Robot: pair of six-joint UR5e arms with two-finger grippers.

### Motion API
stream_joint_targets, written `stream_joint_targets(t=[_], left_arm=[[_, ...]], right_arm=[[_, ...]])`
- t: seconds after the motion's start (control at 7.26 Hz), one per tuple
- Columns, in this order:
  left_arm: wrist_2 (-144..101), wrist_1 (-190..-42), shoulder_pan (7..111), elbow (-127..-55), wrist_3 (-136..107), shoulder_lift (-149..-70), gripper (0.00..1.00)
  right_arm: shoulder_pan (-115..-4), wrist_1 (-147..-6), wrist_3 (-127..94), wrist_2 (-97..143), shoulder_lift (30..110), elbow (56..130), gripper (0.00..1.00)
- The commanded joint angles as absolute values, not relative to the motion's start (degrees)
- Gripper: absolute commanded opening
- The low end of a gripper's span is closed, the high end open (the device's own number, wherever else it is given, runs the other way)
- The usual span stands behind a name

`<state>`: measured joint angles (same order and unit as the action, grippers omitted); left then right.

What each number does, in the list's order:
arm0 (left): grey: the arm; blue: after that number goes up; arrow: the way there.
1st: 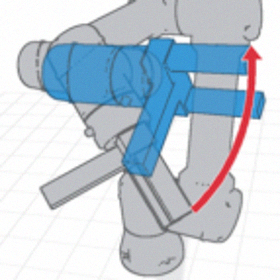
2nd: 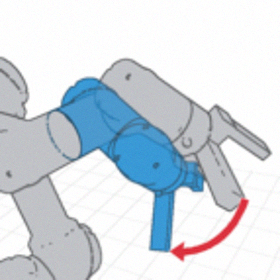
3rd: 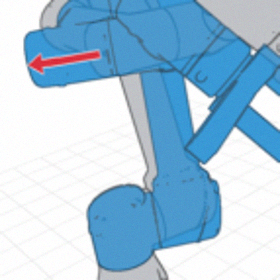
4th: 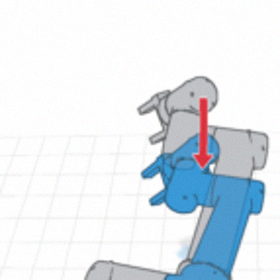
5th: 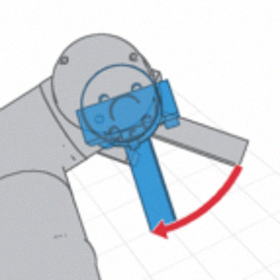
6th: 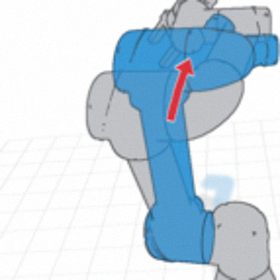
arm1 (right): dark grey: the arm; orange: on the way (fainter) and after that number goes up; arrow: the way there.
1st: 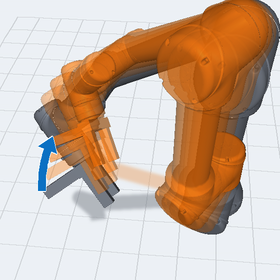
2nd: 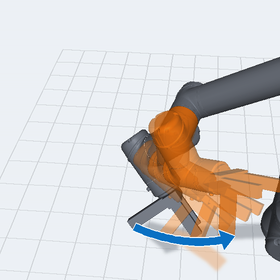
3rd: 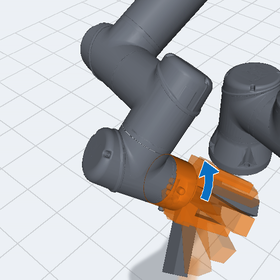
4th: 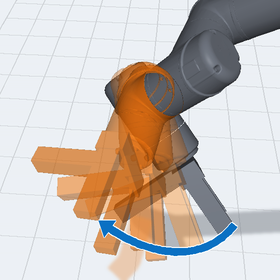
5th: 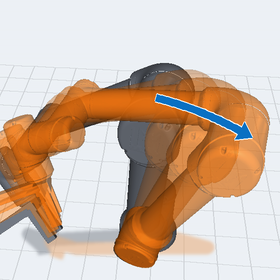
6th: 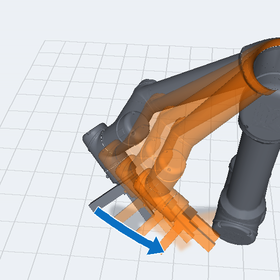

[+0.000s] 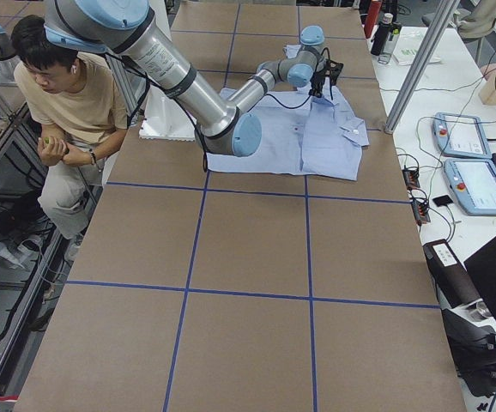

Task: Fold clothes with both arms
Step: 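Carry the cuff with the right gripper across toward the collar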

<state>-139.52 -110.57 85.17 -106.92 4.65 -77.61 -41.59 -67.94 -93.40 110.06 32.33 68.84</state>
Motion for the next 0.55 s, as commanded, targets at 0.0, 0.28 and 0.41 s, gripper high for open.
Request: stream_joint_targets(t=[0.0, 0.28, 0.41], left_arm=[[-139.48, -110.57, 85.17, -106.88, 4.66, -77.69, 0.99], [-139.40, -110.57, 85.17, -106.88, 4.75, -77.70, 0.99], [-139.31, -110.57, 85.17, -106.79, 4.83, -77.61, 0.99]], right_arm=[[-40.78, -67.50, -93.78, 108.64, 29.36, 64.69, 0.00], [-40.52, -67.41, -93.78, 108.55, 29.36, 64.43, 0.22], [-40.52, -67.41, -93.87, 108.54, 29.27, 64.08, 0.59]])
